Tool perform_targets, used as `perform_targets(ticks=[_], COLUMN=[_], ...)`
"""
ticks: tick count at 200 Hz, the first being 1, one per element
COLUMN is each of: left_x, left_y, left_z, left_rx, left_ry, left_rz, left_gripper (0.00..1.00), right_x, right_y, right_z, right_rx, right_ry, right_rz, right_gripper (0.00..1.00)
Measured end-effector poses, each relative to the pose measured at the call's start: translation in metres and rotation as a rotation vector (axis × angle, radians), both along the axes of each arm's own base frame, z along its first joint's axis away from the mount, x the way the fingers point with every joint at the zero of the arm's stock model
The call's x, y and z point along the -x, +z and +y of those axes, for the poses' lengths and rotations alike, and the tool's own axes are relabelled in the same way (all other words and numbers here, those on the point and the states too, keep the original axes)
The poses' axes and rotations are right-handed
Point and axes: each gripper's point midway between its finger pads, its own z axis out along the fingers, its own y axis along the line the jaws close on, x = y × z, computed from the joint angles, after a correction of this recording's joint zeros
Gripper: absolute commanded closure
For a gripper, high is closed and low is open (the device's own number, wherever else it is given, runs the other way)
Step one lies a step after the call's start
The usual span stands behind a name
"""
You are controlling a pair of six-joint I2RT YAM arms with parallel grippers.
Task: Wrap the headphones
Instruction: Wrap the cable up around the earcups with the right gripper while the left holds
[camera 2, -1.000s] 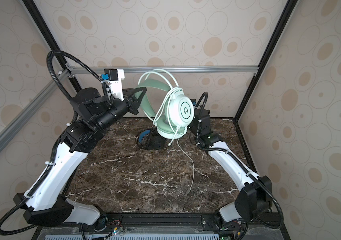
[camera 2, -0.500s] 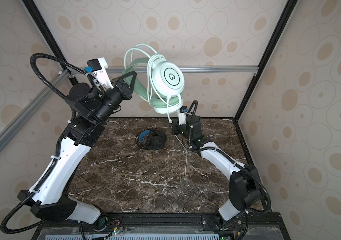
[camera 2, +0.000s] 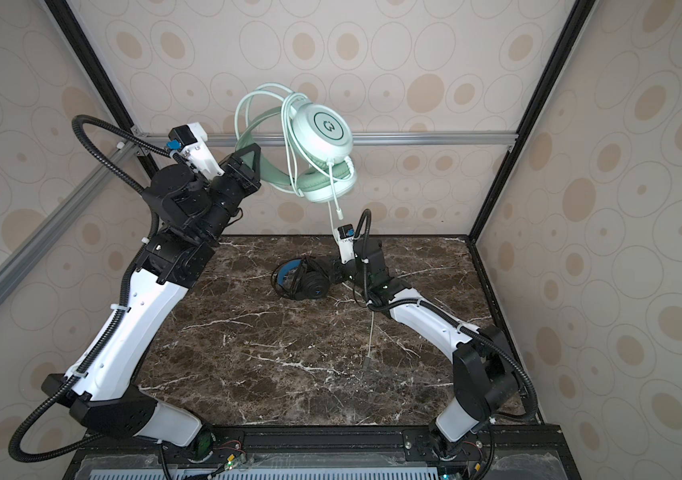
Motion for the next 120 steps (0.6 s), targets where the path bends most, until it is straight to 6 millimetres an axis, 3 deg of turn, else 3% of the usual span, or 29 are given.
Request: perform_targets(ticks=[53,83,120], left_x=[-0.049,-0.069,-0.079], left_y=[-0.028,-0.059,-0.108], left_z=[0.001,-0.002,0.001], left_rx=[0.013,-0.049,-0.202], left_ry=[0.132,0.18,0.242], left_rz=[0.077,0.151,0.24], left_gripper=[1.0,1.0,1.0], right_x=[0.055,0.077,0.099], right_y=[0.014,0.019,0.023], right_z=[0.011,0.014,0.024], right_rx=[0.18,0.26,0.348], right_ry=[0.052,0.073,0.102], right_rz=[-0.076,-0.119,-0.141], right_gripper=[1.0,1.0,1.0])
